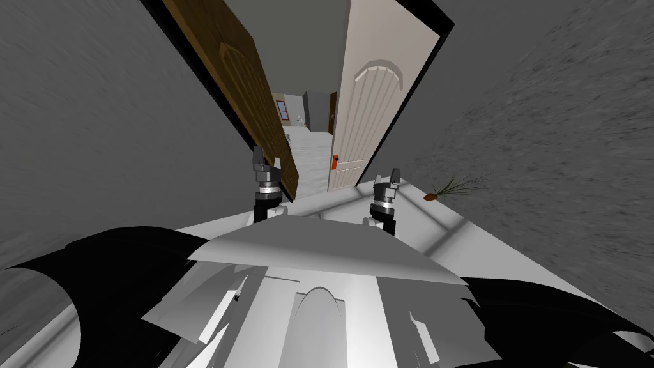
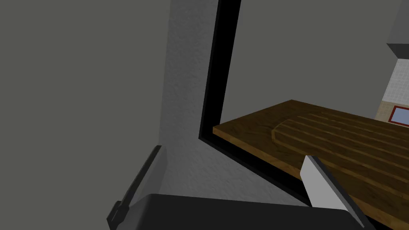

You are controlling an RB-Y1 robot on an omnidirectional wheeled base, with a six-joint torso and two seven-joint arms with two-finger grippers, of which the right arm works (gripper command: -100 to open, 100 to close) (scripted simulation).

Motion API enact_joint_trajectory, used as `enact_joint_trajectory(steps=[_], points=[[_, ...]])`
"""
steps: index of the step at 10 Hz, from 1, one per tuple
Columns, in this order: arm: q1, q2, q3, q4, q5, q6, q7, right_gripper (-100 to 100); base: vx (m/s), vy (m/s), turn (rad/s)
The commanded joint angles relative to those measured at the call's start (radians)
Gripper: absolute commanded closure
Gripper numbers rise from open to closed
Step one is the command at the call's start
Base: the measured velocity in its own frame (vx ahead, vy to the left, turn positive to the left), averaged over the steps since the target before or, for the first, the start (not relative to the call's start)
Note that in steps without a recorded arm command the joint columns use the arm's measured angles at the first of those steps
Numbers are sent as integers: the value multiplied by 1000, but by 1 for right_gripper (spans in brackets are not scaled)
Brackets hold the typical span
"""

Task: Push the door open

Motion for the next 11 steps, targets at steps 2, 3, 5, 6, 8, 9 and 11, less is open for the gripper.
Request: enact_joint_trajectory(steps=[2,3,5,6,8,9,11], points=[[-1,-8,25,32,25,5,-22,-100,237,-38,-6],[-1,-11,36,46,36,7,-31,-100,226,-17,4],[-2,-19,67,85,66,14,-58,-100,245,-19,-10],[-2,-24,90,113,89,18,-77,-100,247,-50,-7],[-3,-27,105,133,104,22,-90,-100,168,-38,0],[-3,-29,114,144,112,23,-98,-100,92,-11,-5],[-4,-35,148,188,147,31,-128,-100,148,-23,-8]])
